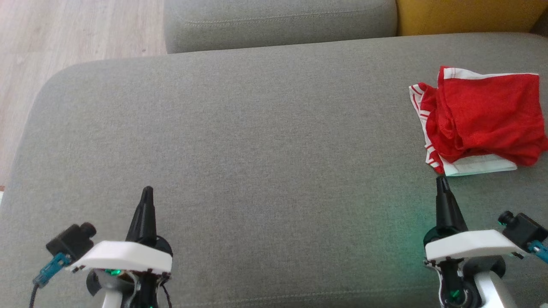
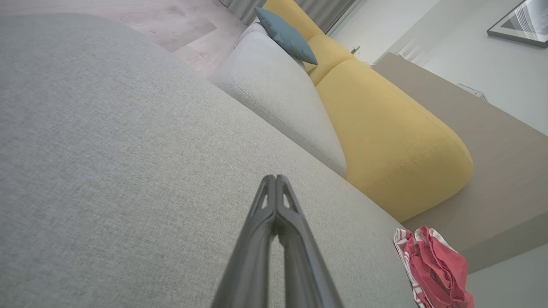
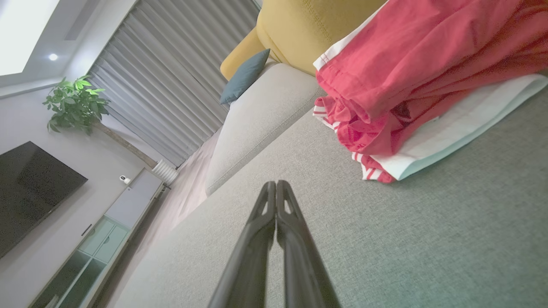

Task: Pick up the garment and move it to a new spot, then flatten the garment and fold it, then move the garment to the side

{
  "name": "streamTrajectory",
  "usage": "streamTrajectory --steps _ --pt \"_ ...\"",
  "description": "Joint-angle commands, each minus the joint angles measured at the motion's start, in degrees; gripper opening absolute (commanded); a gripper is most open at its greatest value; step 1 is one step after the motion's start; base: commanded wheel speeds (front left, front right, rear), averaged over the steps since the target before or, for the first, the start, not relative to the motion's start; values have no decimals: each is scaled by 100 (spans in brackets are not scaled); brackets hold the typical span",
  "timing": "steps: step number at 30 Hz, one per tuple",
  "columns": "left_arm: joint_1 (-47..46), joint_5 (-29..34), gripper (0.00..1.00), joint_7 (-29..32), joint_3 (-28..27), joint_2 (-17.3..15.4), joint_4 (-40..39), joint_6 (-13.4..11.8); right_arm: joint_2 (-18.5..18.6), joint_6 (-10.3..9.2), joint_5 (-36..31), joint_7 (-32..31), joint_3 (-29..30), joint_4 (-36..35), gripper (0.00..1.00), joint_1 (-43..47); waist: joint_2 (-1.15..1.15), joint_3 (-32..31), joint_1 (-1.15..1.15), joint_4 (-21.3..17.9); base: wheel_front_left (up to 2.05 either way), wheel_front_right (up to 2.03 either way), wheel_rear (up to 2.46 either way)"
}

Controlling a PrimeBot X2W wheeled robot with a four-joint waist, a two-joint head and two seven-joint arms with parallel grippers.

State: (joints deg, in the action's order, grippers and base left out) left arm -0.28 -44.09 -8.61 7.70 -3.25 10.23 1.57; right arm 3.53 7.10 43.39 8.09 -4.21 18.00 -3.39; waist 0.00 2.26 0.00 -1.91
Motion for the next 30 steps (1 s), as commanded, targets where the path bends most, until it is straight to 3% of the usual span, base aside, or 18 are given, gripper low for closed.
streamTrajectory --steps 1,30 --pt "-299 -159 0 43 -158 -84 -154 38 86 15 174 -38 9 -223 0 -252 0 -3 0 3 0 0 0" --pt "-398 -2006 0 504 -520 -120 39 247 103 24 2033 -490 306 -296 0 -253 0 -80 0 74 0 0 0"
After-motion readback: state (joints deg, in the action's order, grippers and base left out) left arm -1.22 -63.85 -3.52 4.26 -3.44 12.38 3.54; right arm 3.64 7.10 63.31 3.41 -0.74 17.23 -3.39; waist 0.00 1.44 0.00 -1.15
